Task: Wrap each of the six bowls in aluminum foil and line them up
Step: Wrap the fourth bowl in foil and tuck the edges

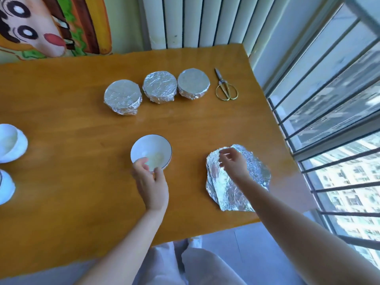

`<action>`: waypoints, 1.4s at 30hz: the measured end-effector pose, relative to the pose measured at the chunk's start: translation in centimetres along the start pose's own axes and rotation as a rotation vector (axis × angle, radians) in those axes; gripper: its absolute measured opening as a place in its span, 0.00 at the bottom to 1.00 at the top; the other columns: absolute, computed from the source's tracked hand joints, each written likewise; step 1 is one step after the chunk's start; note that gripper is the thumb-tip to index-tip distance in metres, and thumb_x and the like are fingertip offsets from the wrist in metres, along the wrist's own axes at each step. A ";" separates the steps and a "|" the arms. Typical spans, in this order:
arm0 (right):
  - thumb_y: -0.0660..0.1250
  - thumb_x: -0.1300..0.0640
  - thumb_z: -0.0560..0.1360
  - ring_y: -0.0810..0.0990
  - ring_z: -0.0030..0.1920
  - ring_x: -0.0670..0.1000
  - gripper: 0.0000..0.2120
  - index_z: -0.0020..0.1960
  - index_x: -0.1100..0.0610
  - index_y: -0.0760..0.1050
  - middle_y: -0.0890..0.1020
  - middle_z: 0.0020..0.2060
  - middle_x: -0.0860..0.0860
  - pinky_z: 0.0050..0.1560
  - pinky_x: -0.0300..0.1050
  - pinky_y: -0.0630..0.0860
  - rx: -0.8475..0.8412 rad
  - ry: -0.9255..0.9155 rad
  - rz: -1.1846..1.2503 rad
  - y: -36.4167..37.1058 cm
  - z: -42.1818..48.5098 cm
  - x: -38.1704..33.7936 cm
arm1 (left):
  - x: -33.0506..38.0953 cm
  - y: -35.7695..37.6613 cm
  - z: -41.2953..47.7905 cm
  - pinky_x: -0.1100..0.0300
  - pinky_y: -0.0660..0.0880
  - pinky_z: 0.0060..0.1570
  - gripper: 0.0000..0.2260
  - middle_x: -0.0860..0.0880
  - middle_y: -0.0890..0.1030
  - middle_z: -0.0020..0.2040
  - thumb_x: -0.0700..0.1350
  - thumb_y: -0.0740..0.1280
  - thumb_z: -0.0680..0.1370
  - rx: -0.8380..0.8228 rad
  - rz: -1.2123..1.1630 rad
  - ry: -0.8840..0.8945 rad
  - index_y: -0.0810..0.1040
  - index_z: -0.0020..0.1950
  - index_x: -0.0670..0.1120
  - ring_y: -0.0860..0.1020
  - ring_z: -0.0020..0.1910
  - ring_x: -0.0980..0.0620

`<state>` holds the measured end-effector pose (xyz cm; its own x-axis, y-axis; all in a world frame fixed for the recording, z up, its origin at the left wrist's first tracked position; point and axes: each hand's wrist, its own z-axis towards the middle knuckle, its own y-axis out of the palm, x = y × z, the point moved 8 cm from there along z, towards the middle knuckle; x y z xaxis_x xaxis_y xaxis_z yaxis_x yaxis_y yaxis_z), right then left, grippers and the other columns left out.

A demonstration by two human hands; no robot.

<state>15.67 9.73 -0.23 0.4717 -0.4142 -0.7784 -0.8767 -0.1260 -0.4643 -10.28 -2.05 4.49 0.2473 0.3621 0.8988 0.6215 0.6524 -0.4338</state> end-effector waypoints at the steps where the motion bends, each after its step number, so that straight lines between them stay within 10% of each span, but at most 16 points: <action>1: 0.64 0.60 0.77 0.79 0.36 0.52 0.08 0.54 0.58 0.78 0.80 0.36 0.48 0.37 0.45 0.73 0.060 0.003 -0.086 -1.6 0.1 0.7 | 0.8 1.6 -1.1 0.60 0.68 0.44 0.10 0.47 0.77 0.49 0.38 0.60 0.77 -0.103 -0.027 0.085 0.72 0.57 0.45 0.75 0.45 0.51; 3: 0.63 0.60 0.77 0.77 0.39 0.52 0.09 0.56 0.58 0.77 0.79 0.39 0.49 0.37 0.43 0.68 0.112 0.051 -0.236 -4.4 -0.3 2.7 | 1.5 5.9 -3.4 0.60 0.69 0.38 0.07 0.52 0.78 0.40 0.38 0.61 0.79 -0.370 -0.010 0.106 0.75 0.50 0.49 0.74 0.35 0.55; 7: 0.64 0.61 0.78 0.77 0.47 0.53 0.15 0.64 0.60 0.73 0.79 0.50 0.55 0.38 0.41 0.69 -0.042 0.113 -0.257 -5.2 -1.5 7.1 | -1.6 13.5 -9.0 0.60 0.67 0.30 0.05 0.49 0.78 0.40 0.41 0.59 0.83 -0.860 0.034 -0.396 0.74 0.51 0.45 0.73 0.30 0.53; 18: 0.63 0.61 0.78 0.79 0.55 0.54 0.17 0.67 0.59 0.72 0.77 0.58 0.56 0.56 0.49 0.76 -0.126 0.047 -0.172 -4.5 -1.4 8.7 | -3.6 15.5 -9.8 0.59 0.65 0.36 0.03 0.45 0.76 0.39 0.37 0.68 0.77 -0.645 0.116 -0.466 0.78 0.50 0.39 0.72 0.40 0.49; 28: 0.62 0.60 0.79 0.78 0.50 0.51 0.14 0.65 0.58 0.74 0.79 0.55 0.54 0.41 0.38 0.72 -0.110 0.045 -0.160 -5.6 -1.1 8.6 | -2.0 16.4 -9.8 0.60 0.66 0.35 0.08 0.46 0.76 0.36 0.39 0.73 0.75 -0.687 0.067 -0.328 0.76 0.40 0.42 0.72 0.36 0.50; 36: 0.67 0.52 0.77 0.70 0.64 0.52 0.23 0.70 0.55 0.68 0.72 0.62 0.50 0.68 0.57 0.67 0.095 -0.070 -0.158 -7.5 -0.2 4.1 | 1.3 13.1 -6.3 0.67 0.71 0.34 0.11 0.52 0.80 0.29 0.38 0.72 0.76 -0.859 -0.059 -0.103 0.74 0.37 0.44 0.74 0.28 0.61; 39: 0.69 0.47 0.77 0.75 0.56 0.50 0.28 0.71 0.57 0.65 0.74 0.57 0.50 0.55 0.48 0.73 -0.015 -0.014 0.058 -5.3 0.2 2.1 | 1.4 10.3 -3.5 0.69 0.70 0.33 0.09 0.52 0.79 0.30 0.39 0.71 0.77 -0.765 -0.117 -0.138 0.75 0.39 0.44 0.72 0.27 0.62; 42: 0.71 0.52 0.76 0.73 0.37 0.49 0.09 0.48 0.57 0.75 0.76 0.37 0.52 0.38 0.42 0.68 -0.148 -0.036 0.208 -1.6 0.4 -0.8 | 0.7 6.5 -0.3 0.67 0.68 0.31 0.08 0.52 0.79 0.30 0.37 0.70 0.77 -0.651 -0.155 -0.179 0.75 0.40 0.44 0.70 0.25 0.58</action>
<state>16.71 10.60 0.92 0.2805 -0.4130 -0.8665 -0.9582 -0.1732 -0.2276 -5.81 2.24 2.26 0.0279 0.4379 0.8986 0.9732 0.1934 -0.1245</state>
